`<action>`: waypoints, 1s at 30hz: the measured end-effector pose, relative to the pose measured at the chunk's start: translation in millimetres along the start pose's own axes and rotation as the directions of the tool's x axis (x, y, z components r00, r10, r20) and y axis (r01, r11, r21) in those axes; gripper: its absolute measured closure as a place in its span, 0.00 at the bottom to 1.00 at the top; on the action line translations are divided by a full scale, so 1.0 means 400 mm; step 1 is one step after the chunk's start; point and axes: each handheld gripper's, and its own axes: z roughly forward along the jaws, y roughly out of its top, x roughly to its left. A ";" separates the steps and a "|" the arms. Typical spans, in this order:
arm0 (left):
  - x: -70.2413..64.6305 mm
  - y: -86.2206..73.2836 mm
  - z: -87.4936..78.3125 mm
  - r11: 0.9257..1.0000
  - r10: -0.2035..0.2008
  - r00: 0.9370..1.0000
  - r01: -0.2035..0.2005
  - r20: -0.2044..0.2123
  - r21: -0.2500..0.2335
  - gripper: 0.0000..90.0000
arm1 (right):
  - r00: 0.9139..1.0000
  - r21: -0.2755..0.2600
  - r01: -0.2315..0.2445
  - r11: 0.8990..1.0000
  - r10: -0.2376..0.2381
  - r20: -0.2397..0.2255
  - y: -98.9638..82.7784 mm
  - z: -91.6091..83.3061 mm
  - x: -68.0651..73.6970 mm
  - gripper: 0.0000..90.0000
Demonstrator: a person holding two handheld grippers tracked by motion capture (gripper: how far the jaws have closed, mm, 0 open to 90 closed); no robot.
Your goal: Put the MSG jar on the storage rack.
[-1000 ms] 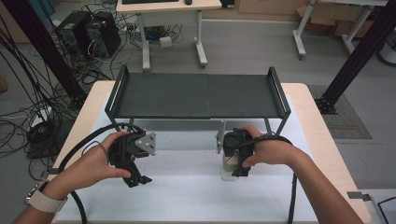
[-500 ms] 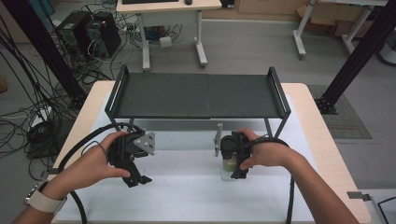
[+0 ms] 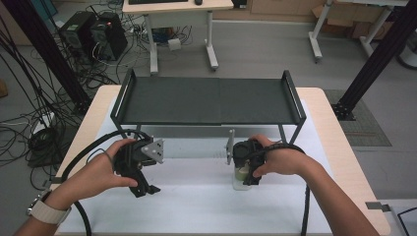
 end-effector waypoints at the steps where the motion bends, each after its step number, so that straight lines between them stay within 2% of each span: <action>1: 0.001 0.001 0.002 1.000 0.003 1.000 -0.003 0.001 0.000 0.10 | 1.000 0.000 -0.004 1.000 0.004 -0.002 0.001 -0.004 0.000 0.32; 14: -0.001 0.002 0.001 1.000 0.002 1.000 -0.002 0.002 -0.001 0.10 | 1.000 0.020 -0.027 0.999 0.027 0.012 0.015 -0.007 0.009 0.33; 30: 0.002 0.006 0.003 1.000 0.008 1.000 -0.008 0.005 0.000 0.10 | 0.999 0.025 -0.033 0.999 0.032 0.010 0.018 -0.014 0.007 0.33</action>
